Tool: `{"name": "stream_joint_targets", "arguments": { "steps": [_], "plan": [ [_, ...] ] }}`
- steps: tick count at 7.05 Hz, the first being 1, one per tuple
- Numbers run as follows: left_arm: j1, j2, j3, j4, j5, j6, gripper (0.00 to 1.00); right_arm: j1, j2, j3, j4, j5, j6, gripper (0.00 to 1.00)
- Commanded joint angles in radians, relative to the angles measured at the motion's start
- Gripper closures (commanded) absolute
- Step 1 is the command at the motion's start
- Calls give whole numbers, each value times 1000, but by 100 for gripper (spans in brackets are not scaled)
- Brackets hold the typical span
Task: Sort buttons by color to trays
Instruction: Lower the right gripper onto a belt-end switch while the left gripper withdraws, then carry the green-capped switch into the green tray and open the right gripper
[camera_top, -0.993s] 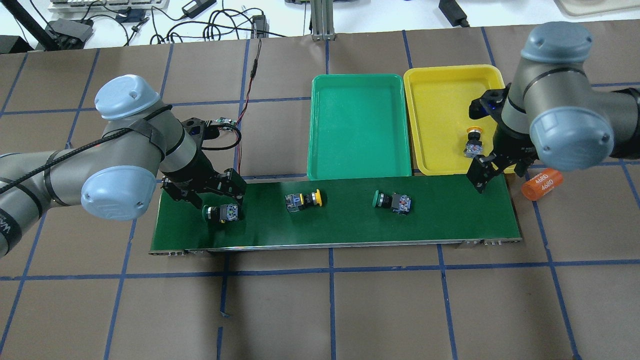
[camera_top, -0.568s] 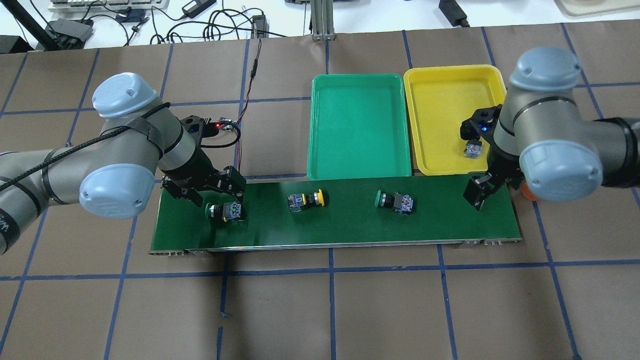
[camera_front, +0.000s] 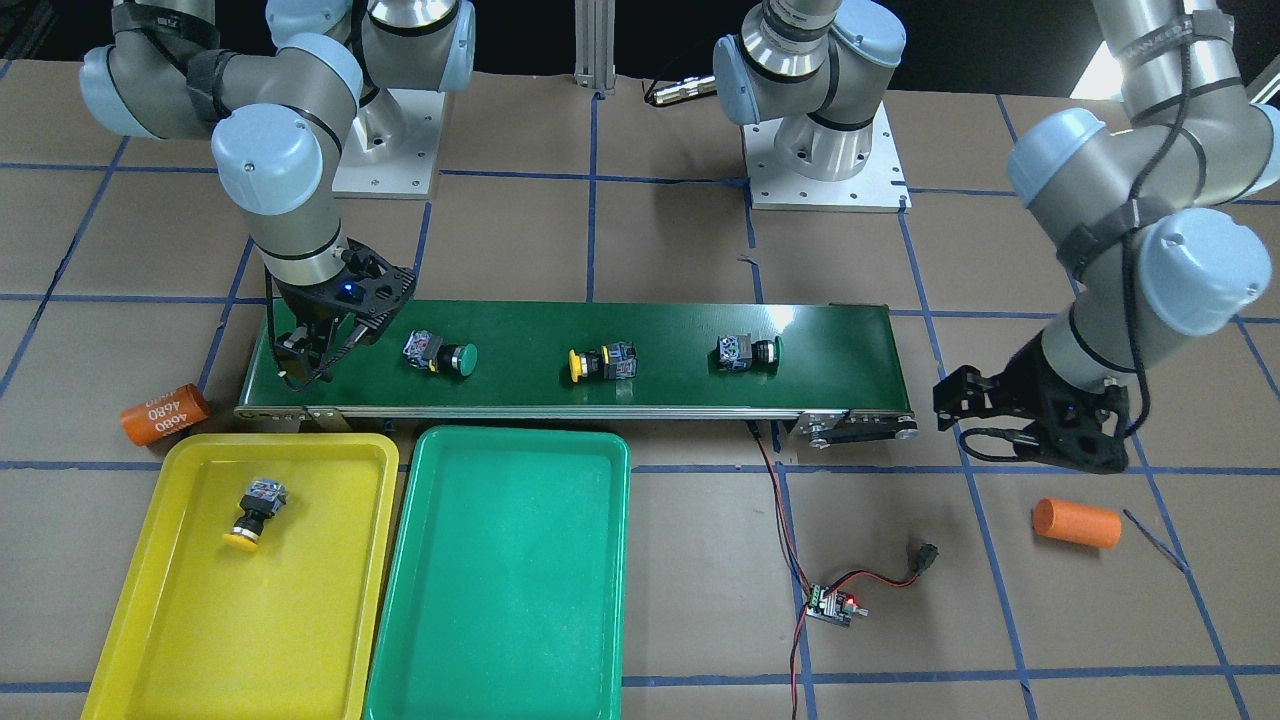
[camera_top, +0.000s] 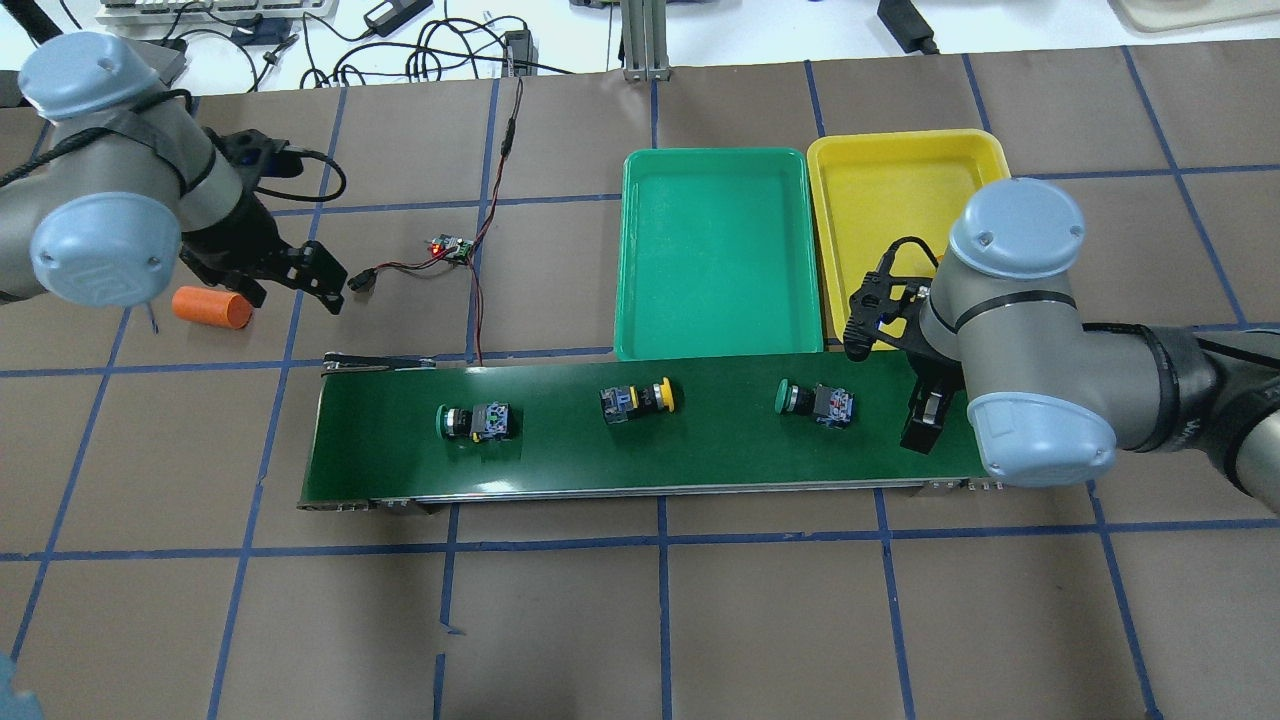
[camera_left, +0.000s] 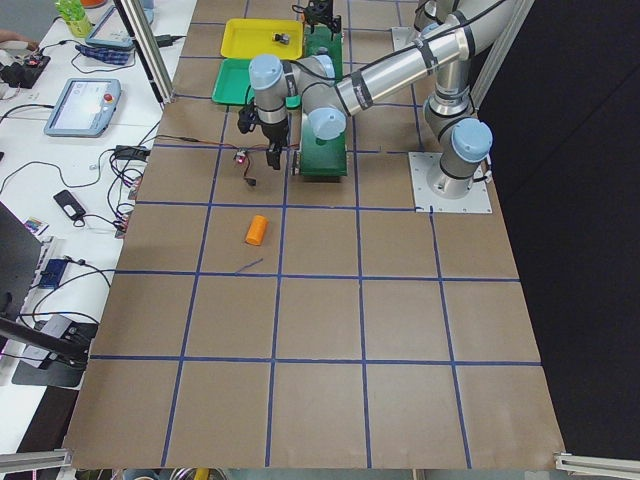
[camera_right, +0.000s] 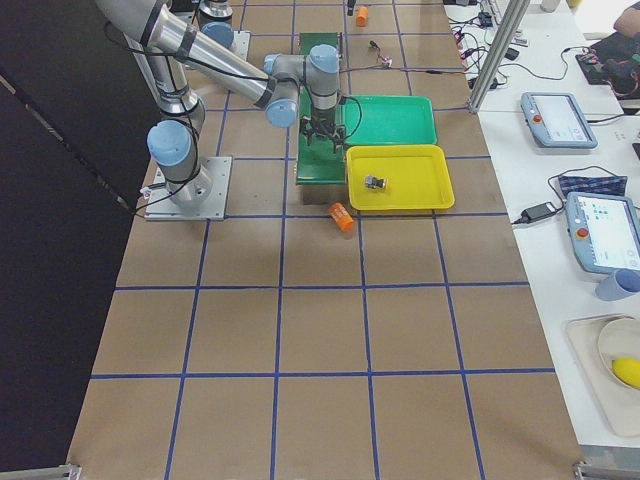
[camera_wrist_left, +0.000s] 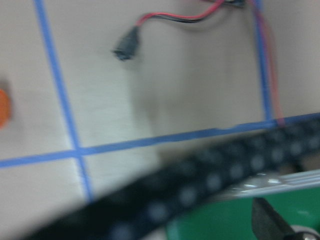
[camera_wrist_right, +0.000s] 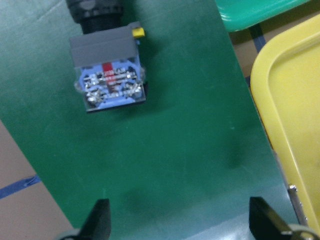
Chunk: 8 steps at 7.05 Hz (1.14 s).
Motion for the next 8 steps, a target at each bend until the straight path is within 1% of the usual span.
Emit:
{"name": "stream_joint_targets", "arguments": {
  "steps": [1,2,3,4,5,6,7,8],
  "plan": [
    [93,-124,121,22,8,169,0,25,7,2,-15,8,-45,7],
    [108,-185,155,91,7,179,0,69,11,-3,-17,8,-43,8],
    [119,-215,159,98,2,253,0,91,13,-4,-18,10,-40,8],
    [131,-245,159,123,2,316,0,91,14,-5,-18,11,-40,12],
    [139,-253,157,128,1,322,0,91,13,-5,-17,12,-36,24],
    [139,-256,157,130,2,337,0,91,13,-1,-17,10,-43,51],
    [140,-266,159,130,5,369,0,91,8,-8,-15,4,-43,76],
    [140,-270,157,130,4,359,0,91,10,-11,-17,5,-43,91]
  ]
}}
